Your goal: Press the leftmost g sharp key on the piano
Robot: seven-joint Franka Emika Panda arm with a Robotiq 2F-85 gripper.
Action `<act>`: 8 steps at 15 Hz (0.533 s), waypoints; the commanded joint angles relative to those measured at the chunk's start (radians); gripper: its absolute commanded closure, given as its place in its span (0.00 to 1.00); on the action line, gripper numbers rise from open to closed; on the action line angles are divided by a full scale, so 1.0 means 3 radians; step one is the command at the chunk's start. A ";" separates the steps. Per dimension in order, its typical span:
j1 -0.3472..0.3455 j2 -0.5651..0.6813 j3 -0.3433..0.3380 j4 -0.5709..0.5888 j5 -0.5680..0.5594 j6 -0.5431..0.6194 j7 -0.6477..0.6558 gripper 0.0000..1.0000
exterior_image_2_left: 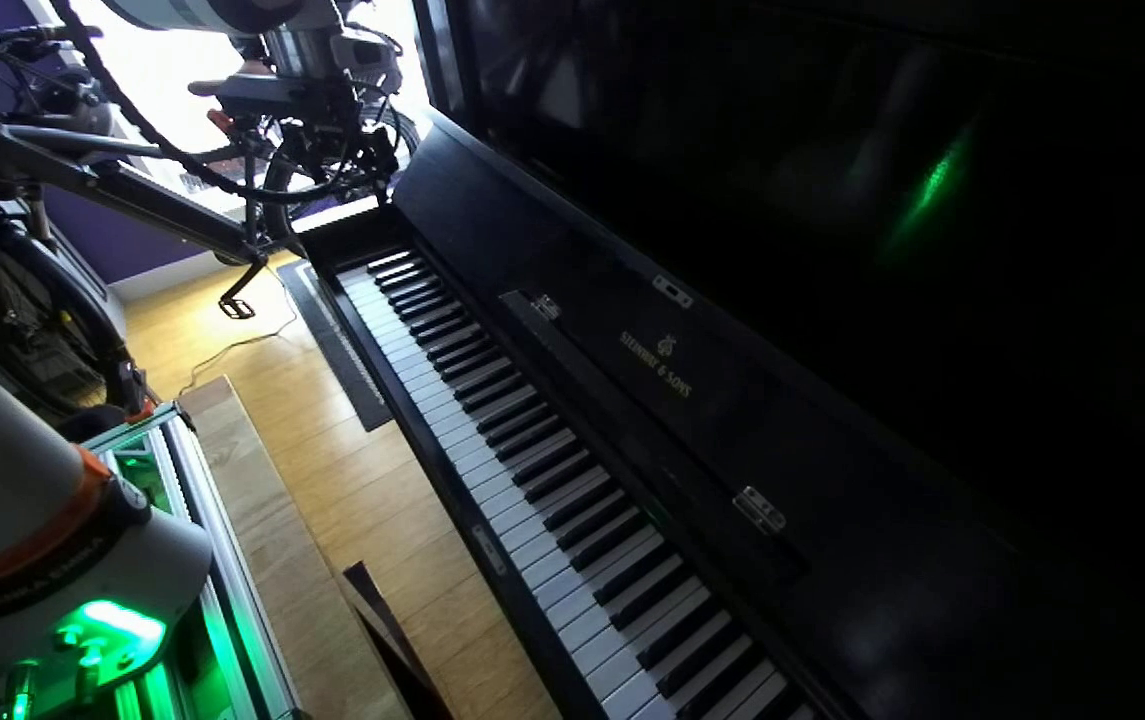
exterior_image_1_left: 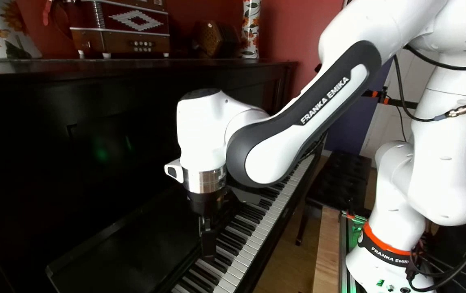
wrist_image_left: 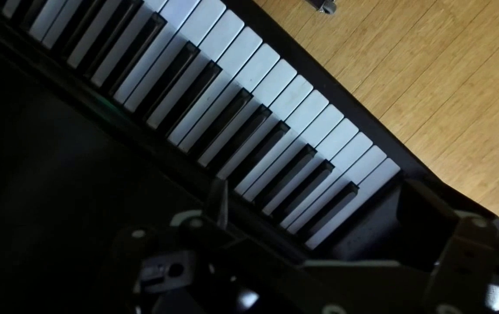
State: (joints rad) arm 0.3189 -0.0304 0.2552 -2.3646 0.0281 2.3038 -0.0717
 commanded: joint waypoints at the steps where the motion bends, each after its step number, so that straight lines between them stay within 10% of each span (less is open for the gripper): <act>1: -0.0017 -0.0570 0.0028 -0.0135 0.0095 -0.0236 -0.0224 0.00; 8: 0.0139 -0.1278 -0.0123 -0.0123 0.0478 -0.0336 -0.0676 0.00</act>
State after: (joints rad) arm 0.3350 -0.3256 0.2488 -2.3697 0.1163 2.2308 -0.2096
